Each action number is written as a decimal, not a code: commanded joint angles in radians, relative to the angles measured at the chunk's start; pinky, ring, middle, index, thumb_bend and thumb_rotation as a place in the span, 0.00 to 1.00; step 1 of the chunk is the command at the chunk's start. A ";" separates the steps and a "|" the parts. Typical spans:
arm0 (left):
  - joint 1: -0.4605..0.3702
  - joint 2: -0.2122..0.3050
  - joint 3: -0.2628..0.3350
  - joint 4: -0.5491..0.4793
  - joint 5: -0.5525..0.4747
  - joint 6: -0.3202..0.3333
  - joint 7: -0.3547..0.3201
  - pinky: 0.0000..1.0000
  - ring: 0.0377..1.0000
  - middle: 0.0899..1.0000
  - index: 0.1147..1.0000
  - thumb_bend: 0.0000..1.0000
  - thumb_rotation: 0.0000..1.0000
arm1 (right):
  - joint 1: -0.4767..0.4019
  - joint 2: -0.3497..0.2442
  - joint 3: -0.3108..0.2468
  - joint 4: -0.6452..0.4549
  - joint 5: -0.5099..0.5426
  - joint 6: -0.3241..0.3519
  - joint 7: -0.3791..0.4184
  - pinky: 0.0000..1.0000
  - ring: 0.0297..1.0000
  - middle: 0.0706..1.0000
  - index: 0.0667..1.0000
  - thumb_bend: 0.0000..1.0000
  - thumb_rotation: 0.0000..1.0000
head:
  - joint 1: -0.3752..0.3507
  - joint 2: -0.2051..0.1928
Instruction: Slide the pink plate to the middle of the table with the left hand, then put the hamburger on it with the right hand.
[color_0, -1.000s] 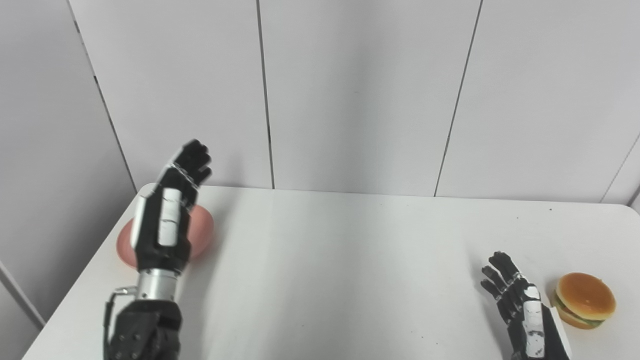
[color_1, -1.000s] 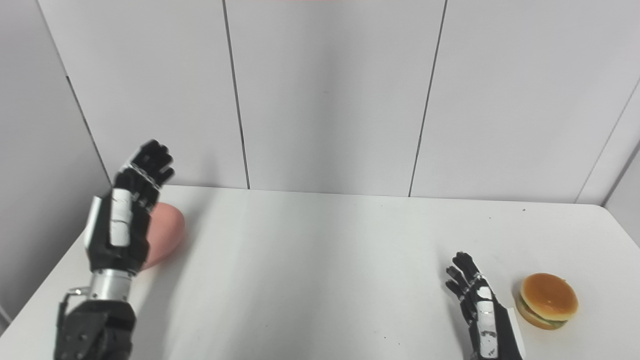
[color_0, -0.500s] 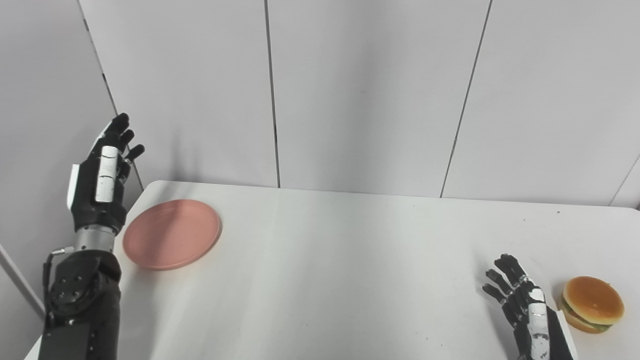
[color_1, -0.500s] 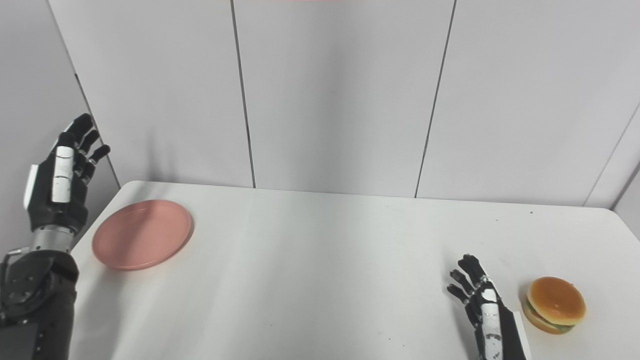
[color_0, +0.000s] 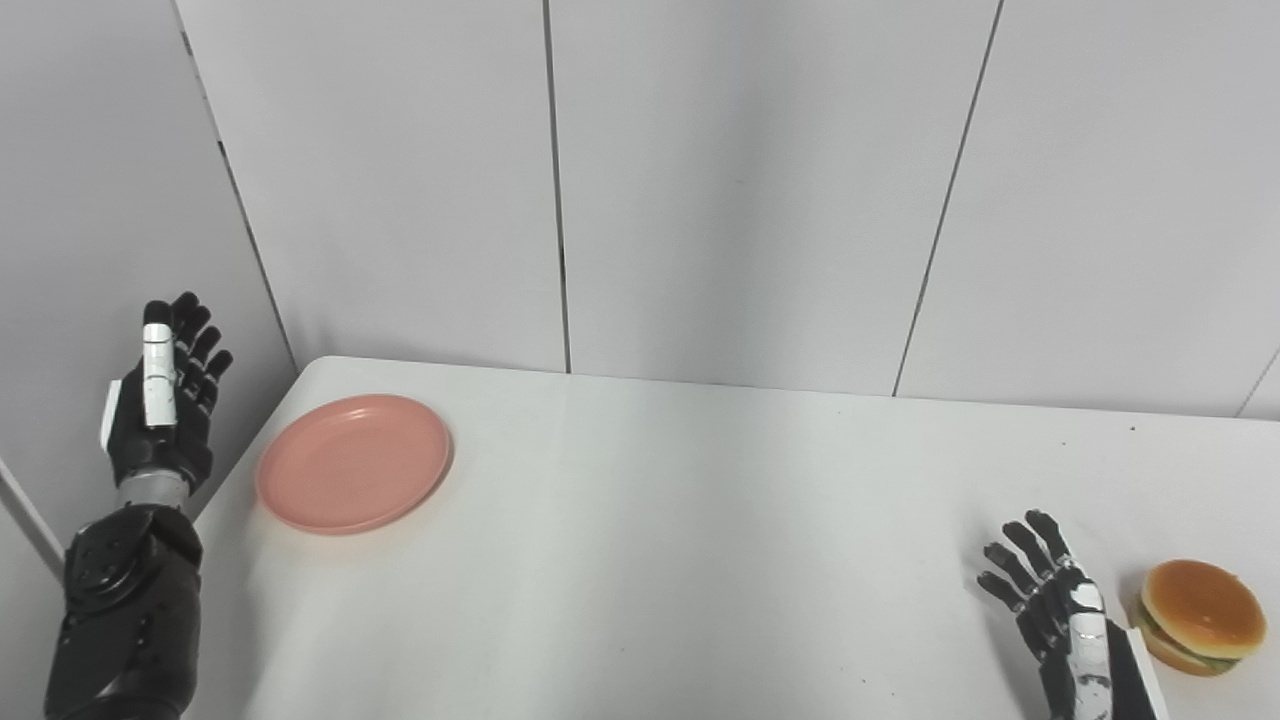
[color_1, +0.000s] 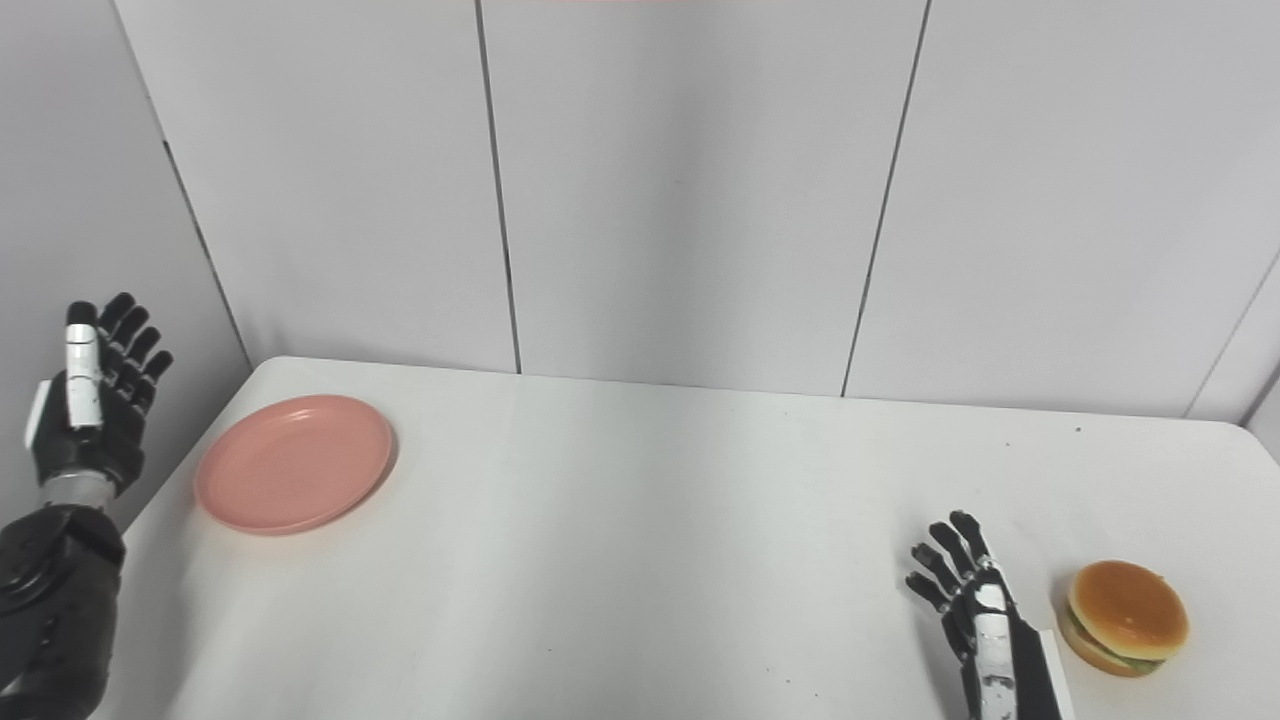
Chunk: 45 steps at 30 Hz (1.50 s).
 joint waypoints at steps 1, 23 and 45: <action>-0.042 0.022 0.009 0.006 -0.007 -0.058 -0.006 0.94 0.96 0.95 0.86 0.80 0.84 | 0.062 0.032 0.013 0.052 0.004 0.002 -0.002 0.82 0.85 0.90 0.91 0.80 1.00 | 0.000 0.001; -0.045 -0.007 -0.060 0.214 0.019 -0.082 -0.061 0.91 0.93 0.91 0.82 0.83 0.76 | 0.078 0.040 0.021 0.015 -0.005 0.028 -0.013 0.78 0.82 0.88 0.89 0.80 1.00 | -0.029 0.021; -0.019 -0.081 -0.119 0.166 0.000 -0.025 -0.144 0.93 0.96 0.93 0.88 0.86 0.80 | 0.098 0.037 0.026 0.008 -0.024 0.018 -0.024 0.80 0.82 0.87 0.89 0.77 1.00 | -0.054 -0.024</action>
